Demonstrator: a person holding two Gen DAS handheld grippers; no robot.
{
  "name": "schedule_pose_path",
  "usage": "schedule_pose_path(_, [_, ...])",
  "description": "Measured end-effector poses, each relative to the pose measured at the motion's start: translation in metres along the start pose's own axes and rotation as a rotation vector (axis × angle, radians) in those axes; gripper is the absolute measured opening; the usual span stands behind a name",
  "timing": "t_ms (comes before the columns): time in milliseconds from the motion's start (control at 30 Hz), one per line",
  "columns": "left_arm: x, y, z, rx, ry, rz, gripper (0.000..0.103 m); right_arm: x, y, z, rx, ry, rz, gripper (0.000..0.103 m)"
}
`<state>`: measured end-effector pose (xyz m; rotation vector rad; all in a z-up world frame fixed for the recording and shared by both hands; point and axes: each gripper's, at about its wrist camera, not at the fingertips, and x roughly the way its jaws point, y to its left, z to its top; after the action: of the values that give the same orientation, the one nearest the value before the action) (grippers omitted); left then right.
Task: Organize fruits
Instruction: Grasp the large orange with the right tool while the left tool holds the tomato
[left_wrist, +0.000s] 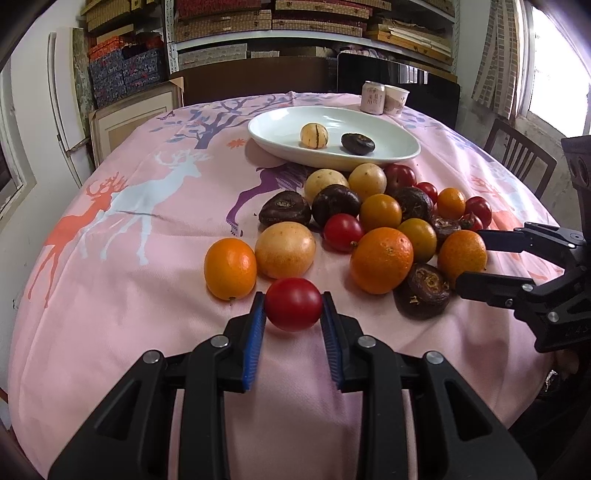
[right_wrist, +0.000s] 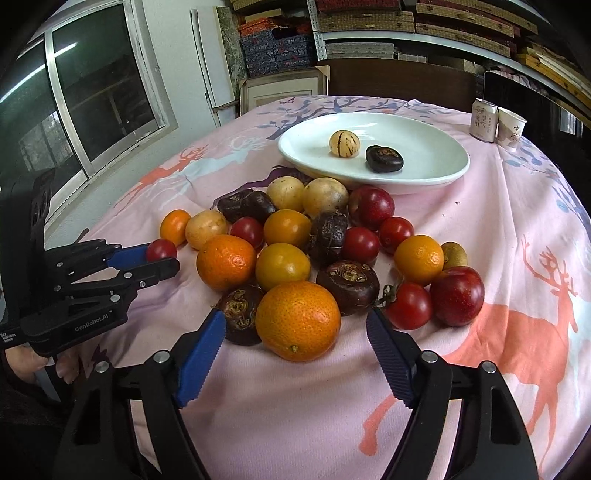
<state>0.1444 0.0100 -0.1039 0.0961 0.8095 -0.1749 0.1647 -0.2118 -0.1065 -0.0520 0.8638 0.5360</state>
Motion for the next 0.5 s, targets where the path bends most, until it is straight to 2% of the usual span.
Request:
schedule_pose_path(200, [0.001,0.003,-0.002,-0.007,0.006,-0.003,0.029,0.011,-0.015,0.001,0.102,0.039,0.042,0.072])
schedule_pose_path(267, [0.002,0.002,-0.003,-0.005,0.008,-0.005,0.029,0.012,-0.015,0.0,0.11,0.041,0.066,0.061])
schedule_pose_path(300, [0.003,0.002,-0.003,-0.005,0.009,-0.007,0.029,0.012,-0.015,0.0,0.11,0.037,0.079,0.051])
schedule_pose_path(333, [0.003,0.001,-0.003,-0.005,0.011,-0.007,0.029,0.012,-0.015,0.0,0.109,0.032,0.091,0.047])
schedule_pose_path(500, [0.003,0.002,-0.003,-0.009,0.011,-0.006,0.029,0.012,-0.017,-0.001,0.126,0.027,0.099,0.047])
